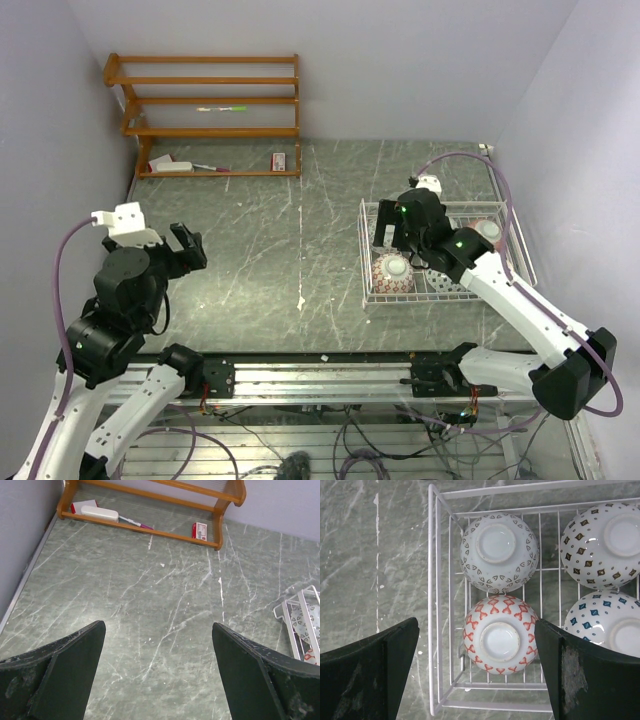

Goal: Load the bowls into the dish rack

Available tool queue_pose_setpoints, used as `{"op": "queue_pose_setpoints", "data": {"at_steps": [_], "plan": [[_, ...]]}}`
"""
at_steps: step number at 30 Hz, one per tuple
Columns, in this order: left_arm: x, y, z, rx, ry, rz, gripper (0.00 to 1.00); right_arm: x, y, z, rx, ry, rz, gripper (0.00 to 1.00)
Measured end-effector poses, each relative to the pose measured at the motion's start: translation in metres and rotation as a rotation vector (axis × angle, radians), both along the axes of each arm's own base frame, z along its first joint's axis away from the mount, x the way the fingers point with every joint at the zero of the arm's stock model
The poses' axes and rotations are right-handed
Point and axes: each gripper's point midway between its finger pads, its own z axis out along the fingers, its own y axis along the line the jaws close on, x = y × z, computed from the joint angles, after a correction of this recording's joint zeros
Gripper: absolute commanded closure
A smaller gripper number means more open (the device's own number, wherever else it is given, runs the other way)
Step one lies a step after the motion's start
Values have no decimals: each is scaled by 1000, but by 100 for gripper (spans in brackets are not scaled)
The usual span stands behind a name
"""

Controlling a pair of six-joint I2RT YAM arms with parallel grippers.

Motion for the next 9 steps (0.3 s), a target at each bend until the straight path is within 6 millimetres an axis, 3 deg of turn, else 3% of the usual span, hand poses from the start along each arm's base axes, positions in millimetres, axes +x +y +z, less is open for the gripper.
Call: {"op": "queue_pose_setpoints", "data": {"at_steps": [9], "plan": [[7, -4, -13, 1, 22, -3, 1, -2, -3, 10, -9, -33, 24, 0]]}}
